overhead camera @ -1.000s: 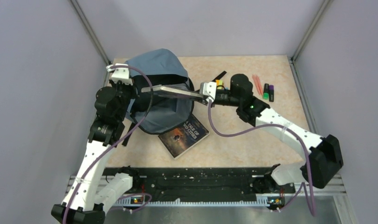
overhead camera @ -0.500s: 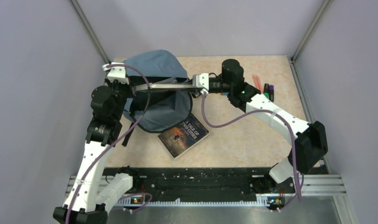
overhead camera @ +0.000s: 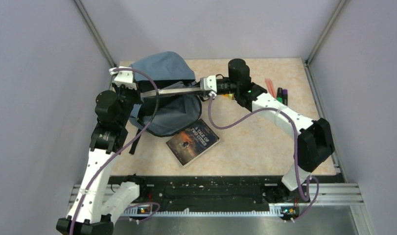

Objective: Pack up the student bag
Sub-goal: Place the book in the student bag.

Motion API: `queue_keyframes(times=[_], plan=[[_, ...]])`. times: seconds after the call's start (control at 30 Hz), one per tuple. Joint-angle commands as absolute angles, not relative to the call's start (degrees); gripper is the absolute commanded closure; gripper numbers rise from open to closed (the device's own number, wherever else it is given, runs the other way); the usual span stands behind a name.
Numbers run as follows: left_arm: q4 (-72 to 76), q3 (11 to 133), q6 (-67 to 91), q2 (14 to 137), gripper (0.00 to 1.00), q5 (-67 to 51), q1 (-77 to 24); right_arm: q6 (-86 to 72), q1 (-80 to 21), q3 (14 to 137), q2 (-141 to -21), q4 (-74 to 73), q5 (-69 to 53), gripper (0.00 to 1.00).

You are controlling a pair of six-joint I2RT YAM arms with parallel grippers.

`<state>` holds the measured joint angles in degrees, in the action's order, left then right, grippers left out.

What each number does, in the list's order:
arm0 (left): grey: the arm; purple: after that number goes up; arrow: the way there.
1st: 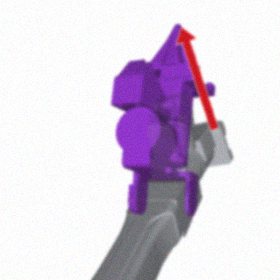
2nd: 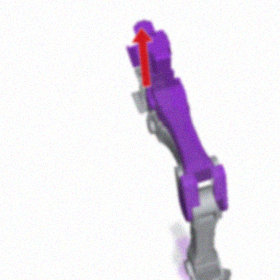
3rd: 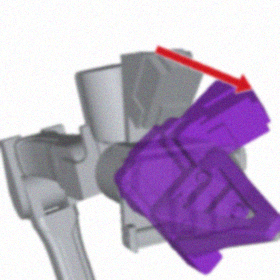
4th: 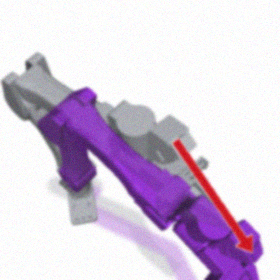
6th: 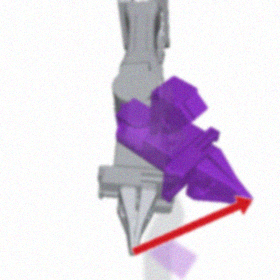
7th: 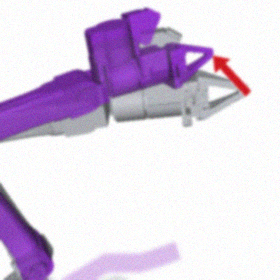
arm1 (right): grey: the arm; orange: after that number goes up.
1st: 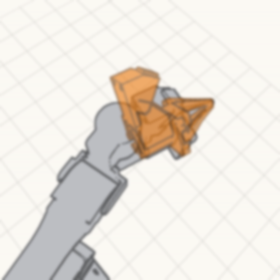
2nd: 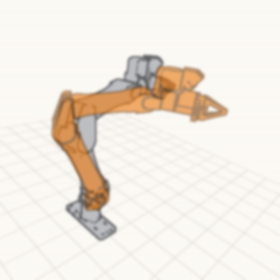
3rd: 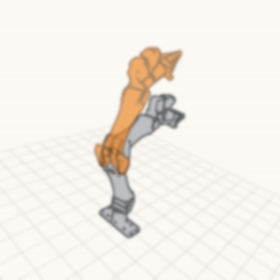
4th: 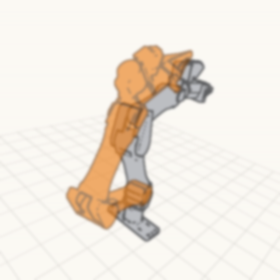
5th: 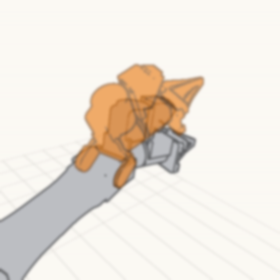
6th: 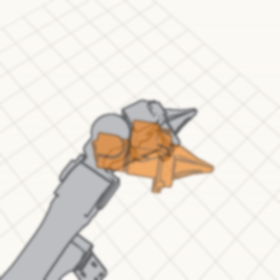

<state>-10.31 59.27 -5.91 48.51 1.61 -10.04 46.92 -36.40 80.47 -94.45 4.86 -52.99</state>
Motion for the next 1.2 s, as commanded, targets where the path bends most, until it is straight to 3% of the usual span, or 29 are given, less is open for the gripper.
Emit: queue_keyframes(times=[0.0, 0.37, 0.73, 1.17], plan=[[-7.5, 61.5, -5.4, 47.2, 1.00, -2.9, -8.6, 47.3, -36.0, 85.6, -92.1, 14.1, -61.6, 1.00], [-7.3, 61.6, -4.5, 47.3, 1.00, -6.2, -7.0, 54.3, -37.6, 93.8, -95.8, 2.3, -65.2, 1.00], [-6.7, 61.1, -4.5, 46.7, 1.00, -4.0, -6.3, 64.0, -36.0, 99.4, -102.0, -9.6, -51.0, 1.00], [-6.6, 61.1, -4.3, 46.9, 1.00, -5.2, -5.1, 68.0, -34.7, 111.5, -110.6, -21.2, -47.4, 1.00]])
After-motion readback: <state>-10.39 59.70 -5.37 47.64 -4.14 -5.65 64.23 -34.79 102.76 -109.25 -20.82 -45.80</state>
